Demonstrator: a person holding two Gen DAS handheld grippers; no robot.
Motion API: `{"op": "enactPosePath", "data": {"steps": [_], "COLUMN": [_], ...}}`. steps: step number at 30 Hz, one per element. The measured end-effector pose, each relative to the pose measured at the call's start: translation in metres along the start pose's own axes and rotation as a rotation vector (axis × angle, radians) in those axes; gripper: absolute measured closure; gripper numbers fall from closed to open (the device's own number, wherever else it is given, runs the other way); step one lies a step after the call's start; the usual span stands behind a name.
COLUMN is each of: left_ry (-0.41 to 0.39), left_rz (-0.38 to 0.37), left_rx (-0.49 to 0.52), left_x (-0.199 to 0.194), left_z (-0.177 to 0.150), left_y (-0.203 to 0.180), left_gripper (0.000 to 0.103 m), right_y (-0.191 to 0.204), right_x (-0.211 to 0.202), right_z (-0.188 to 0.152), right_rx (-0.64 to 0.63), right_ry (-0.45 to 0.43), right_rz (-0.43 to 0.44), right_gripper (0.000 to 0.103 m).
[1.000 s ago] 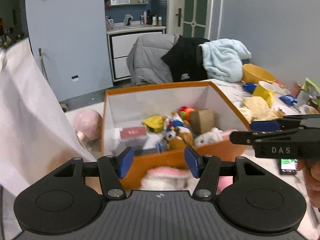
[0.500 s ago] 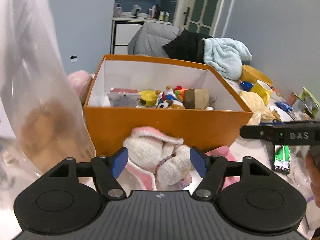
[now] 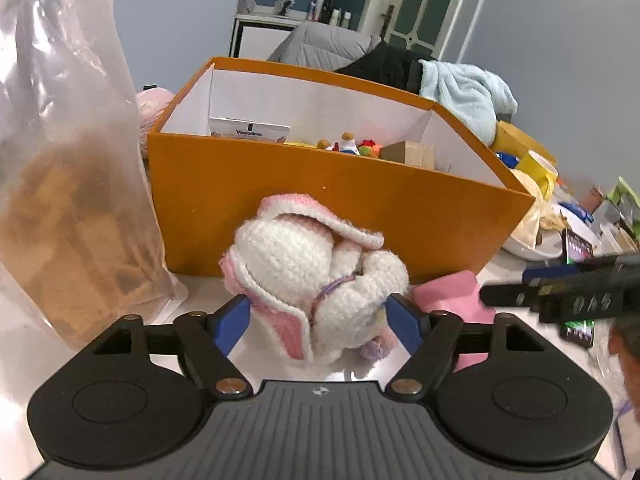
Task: Organize objects
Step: 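Reach the left tool to the white-and-pink crochet bunny while the right tool reaches the pink case, then close the left tool on the crochet bunny while the right tool grasps the pink case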
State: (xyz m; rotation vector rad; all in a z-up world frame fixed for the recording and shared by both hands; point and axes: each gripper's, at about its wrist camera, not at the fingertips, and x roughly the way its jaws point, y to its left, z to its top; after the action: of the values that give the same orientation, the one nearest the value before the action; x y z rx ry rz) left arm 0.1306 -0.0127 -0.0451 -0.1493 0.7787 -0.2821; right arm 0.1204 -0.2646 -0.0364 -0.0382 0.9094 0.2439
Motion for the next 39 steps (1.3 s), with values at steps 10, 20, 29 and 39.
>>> {"op": "enactPosePath", "data": {"steps": [10,20,29,39], "left_ry": [-0.048,-0.081,-0.111,-0.085], "left_rz": [-0.036,-0.034,-0.004,-0.026], "left_rx": [-0.185,-0.539,-0.508,-0.482], "left_x": [0.006,0.016,0.033,0.038], "left_z": [-0.006,-0.009,-0.007,-0.008], "left_y": [0.011,0.035,0.034,0.035], "left_gripper": [0.007,0.005,0.005,0.004], "right_y": [0.014,0.018,0.025,0.033], "right_x": [0.013,0.022,0.031,0.036], "right_z": [-0.006,-0.011,-0.02,-0.024], "right_rx": [-0.082,-0.094,-0.11,-0.123], "right_ry": [0.024,0.034,0.047,0.045], "right_rz": [-0.021,-0.048,-0.066,-0.107], "right_gripper": [0.026,0.026,0.026,0.022]}}
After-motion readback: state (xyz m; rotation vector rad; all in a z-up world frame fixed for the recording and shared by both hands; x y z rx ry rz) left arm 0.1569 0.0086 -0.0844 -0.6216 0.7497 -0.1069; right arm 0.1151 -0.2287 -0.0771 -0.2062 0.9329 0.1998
